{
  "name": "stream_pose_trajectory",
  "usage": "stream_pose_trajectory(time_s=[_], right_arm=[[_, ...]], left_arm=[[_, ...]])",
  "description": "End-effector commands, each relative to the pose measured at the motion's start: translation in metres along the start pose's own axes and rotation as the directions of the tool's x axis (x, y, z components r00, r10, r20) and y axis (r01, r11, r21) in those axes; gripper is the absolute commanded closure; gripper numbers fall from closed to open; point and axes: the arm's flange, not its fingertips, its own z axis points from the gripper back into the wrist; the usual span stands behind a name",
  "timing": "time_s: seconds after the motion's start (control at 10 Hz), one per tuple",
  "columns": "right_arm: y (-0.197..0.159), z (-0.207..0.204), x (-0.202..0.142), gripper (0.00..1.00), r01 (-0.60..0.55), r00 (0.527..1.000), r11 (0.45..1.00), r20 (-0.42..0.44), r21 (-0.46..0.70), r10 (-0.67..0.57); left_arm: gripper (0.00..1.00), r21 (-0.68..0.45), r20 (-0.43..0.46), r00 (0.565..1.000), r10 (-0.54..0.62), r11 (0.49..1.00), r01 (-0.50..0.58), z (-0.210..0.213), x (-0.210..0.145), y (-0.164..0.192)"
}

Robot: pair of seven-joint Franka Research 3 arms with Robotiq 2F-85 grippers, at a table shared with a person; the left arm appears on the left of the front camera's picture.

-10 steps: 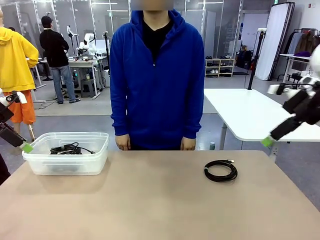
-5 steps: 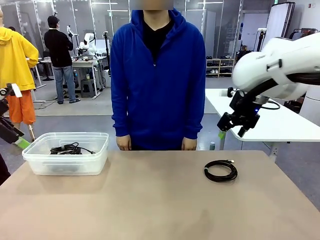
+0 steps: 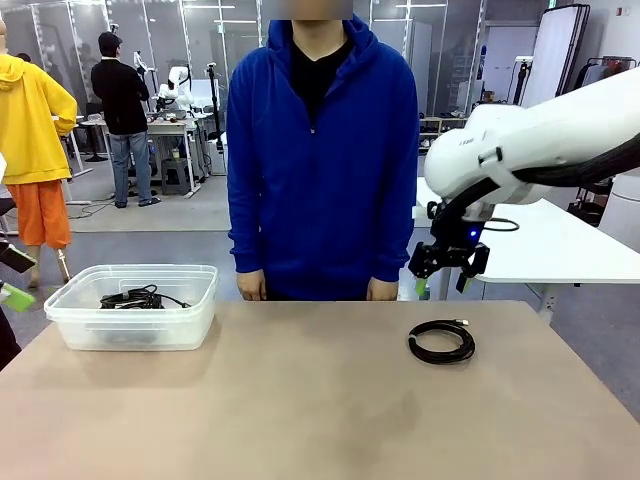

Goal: Organize and store the cables.
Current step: Place the USB Extension Cable into the Organizing box.

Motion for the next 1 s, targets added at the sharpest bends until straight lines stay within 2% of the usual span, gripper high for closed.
stream_pose_trajectory(time_s=[0.0,0.1,0.2,0.6,0.9], right_arm=[[0.005,-0.022,0.024,0.0,0.133,0.991,0.987,0.014,-0.086,-0.132],[0.01,-0.042,0.028,0.0,0.195,0.981,0.97,0.043,-0.146,-0.191],[0.012,-0.059,0.031,0.0,0.224,0.974,0.958,0.07,-0.18,-0.214],[0.023,-0.119,0.051,0.0,0.3,0.951,0.94,0.124,-0.162,-0.282],[0.021,-0.131,0.059,0.0,0.311,0.948,0.942,0.119,-0.128,-0.296]], left_arm=[[0.0,0.023,-0.001,0.998,-0.058,0.998,0.058,-0.006,-0.011,-0.006],[0.0,-0.029,-0.014,0.995,-0.099,0.995,0.098,-0.006,-0.011,-0.005],[0.0,0.005,0.002,1.0,-0.024,1.0,0.024,0.001,-0.003,-0.008],[0.0,0.005,0.002,1.0,-0.024,1.0,0.024,0.001,-0.003,-0.008],[0.0,0.005,0.002,1.0,-0.024,1.0,0.024,0.001,-0.003,-0.008]])
